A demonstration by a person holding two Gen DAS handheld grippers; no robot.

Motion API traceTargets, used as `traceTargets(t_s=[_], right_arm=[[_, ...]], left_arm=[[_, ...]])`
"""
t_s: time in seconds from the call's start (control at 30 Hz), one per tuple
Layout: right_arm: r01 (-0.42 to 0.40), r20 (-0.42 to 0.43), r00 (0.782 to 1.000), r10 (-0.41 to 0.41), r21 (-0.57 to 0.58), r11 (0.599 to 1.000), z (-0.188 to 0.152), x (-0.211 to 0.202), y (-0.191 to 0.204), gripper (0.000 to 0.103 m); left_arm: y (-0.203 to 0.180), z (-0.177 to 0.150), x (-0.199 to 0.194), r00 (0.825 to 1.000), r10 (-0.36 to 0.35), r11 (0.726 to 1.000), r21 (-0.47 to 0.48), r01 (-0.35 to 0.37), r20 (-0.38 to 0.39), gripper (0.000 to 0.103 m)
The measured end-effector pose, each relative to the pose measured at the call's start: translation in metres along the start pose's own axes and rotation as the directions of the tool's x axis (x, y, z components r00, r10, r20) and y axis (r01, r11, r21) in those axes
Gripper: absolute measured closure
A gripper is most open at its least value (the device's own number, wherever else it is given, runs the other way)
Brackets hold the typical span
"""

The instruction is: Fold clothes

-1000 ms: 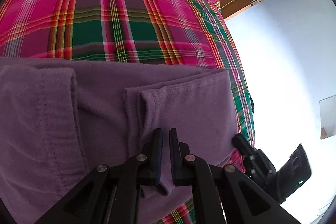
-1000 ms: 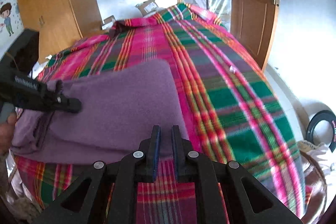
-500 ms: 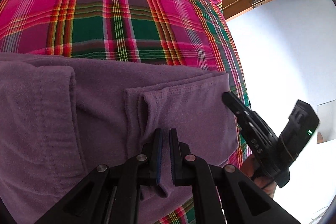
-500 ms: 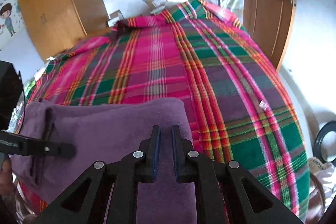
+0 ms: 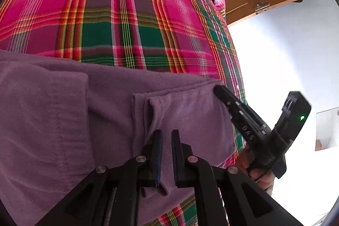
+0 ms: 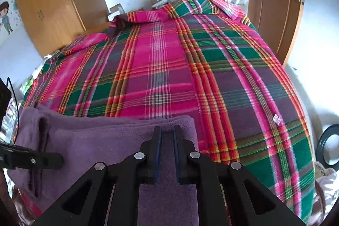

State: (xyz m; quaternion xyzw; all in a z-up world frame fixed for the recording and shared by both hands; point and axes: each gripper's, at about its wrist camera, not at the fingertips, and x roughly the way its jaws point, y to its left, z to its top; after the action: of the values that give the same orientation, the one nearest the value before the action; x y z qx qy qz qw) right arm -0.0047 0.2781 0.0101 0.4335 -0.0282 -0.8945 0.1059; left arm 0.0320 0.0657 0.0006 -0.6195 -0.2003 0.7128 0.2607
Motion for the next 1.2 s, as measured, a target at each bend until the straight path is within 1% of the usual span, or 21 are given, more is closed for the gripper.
traceTargets(t_s=[0.13, 0.27, 0.37, 0.47, 0.63, 0.83, 0.9, 1.0, 1.13, 1.2], right_arm=[[0.009, -0.014, 1.000, -0.009, 0.000, 1.000, 0.003, -0.001, 0.001, 0.092], [0.009, 0.027, 1.000, -0.009, -0.011, 1.000, -0.003, -0.022, 0.008, 0.092], [-0.042, 0.043, 0.998, 0.044, -0.047, 0.998, -0.019, -0.037, 0.024, 0.092], [-0.073, 0.036, 0.996, 0.077, -0.082, 0.994, -0.036, -0.041, 0.045, 0.092], [-0.131, 0.066, 0.988, 0.141, -0.134, 0.982, -0.054, -0.048, 0.077, 0.092], [-0.191, 0.032, 0.980, 0.199, -0.167, 0.967, -0.069, -0.042, 0.102, 0.092], [-0.190, 0.024, 0.980, 0.197, -0.182, 0.965, -0.074, -0.038, 0.107, 0.092], [-0.153, 0.030, 0.986, 0.164, -0.222, 0.963, -0.078, -0.037, 0.117, 0.092], [-0.151, 0.047, 0.985, 0.166, -0.224, 0.963, -0.071, -0.043, 0.120, 0.092], [-0.142, 0.067, 0.984, 0.163, -0.239, 0.960, -0.062, -0.043, 0.125, 0.092]], left_arm=[[0.002, 0.004, -0.007, 1.000, -0.011, 1.000, -0.017, 0.011, 0.014, 0.096], [0.007, -0.001, -0.028, 0.999, -0.015, 1.000, -0.019, 0.016, 0.052, 0.095], [0.013, -0.001, -0.036, 0.998, -0.019, 0.999, -0.035, 0.022, 0.064, 0.095], [0.018, -0.004, -0.045, 0.996, -0.027, 0.998, -0.049, 0.031, 0.080, 0.093], [0.024, -0.009, -0.058, 0.994, -0.029, 0.998, -0.058, 0.036, 0.110, 0.092], [0.031, -0.018, -0.068, 0.992, -0.020, 0.998, -0.059, 0.027, 0.124, 0.092], [0.034, -0.021, -0.070, 0.992, -0.015, 0.998, -0.059, 0.023, 0.127, 0.092], [0.040, -0.024, -0.073, 0.991, -0.010, 0.997, -0.072, 0.020, 0.137, 0.092], [0.045, -0.026, -0.081, 0.986, -0.016, 0.996, -0.080, 0.030, 0.164, 0.091], [0.050, -0.029, -0.086, 0.985, -0.016, 0.996, -0.085, 0.031, 0.172, 0.091]])
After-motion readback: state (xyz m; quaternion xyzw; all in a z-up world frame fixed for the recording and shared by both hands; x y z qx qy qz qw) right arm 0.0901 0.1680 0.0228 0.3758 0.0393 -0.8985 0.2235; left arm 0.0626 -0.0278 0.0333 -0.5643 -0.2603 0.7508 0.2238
